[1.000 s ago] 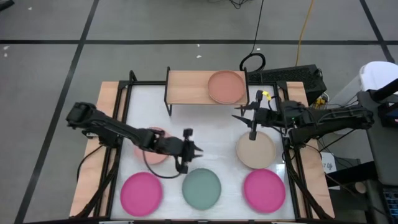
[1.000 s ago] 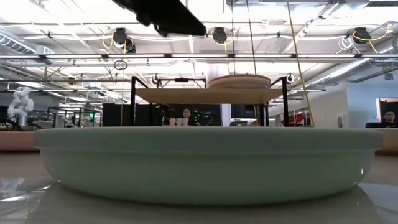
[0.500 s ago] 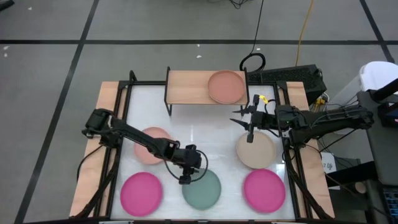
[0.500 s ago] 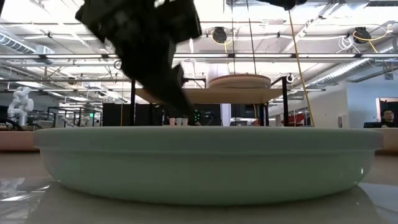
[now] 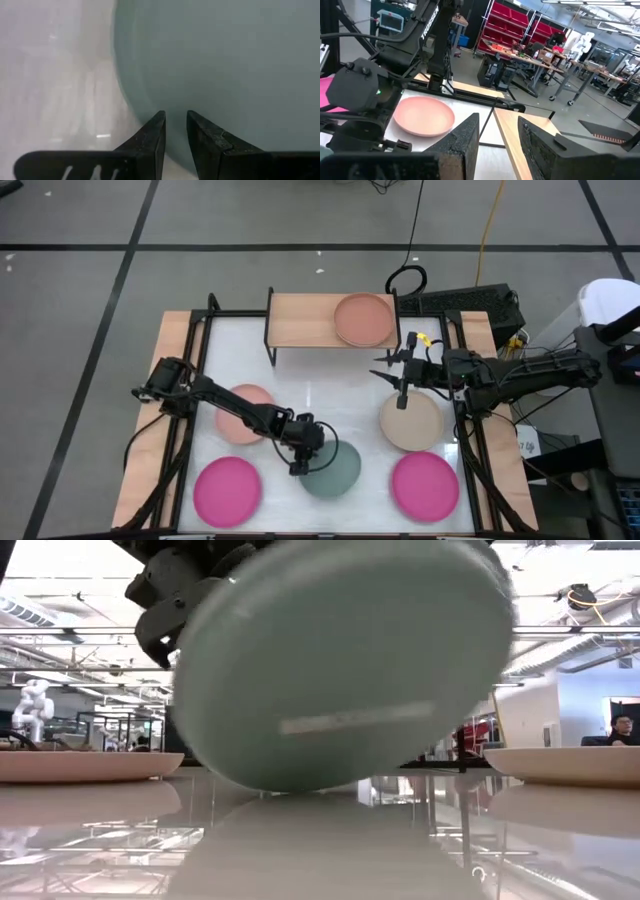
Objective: Place and stack plates onto a shelf
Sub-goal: Stack the green plate on the brown plate
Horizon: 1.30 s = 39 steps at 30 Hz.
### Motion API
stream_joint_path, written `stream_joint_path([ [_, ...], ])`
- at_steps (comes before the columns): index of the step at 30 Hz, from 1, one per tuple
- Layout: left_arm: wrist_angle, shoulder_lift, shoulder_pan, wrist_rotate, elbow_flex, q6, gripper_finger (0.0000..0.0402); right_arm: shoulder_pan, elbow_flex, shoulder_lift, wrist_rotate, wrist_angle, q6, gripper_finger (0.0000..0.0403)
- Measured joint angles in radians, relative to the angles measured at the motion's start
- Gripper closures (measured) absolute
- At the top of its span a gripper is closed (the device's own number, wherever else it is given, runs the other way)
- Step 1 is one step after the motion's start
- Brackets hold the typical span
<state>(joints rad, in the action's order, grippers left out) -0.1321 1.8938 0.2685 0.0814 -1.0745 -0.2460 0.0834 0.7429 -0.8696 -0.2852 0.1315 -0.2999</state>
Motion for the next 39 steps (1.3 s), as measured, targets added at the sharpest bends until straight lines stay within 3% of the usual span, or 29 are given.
stream_joint_path([
  [16, -0.063, -0.032, -0.036, -0.008, -0.062, 0.032, 0.0316, 0.0, 0.0, 0.0, 0.0, -0.001, 0.001, 0.0284],
  [22, -0.113, -0.032, -0.043, -0.102, -0.064, 0.065, 0.0316, 0.0, -0.014, 0.0, 0.0, 0.01, 0.012, 0.0284],
  [39, -0.107, 0.018, -0.052, -0.073, -0.064, 0.0, 0.0316, 0.0, -0.092, 0.0, 0.0, 0.101, 0.022, 0.0284],
])
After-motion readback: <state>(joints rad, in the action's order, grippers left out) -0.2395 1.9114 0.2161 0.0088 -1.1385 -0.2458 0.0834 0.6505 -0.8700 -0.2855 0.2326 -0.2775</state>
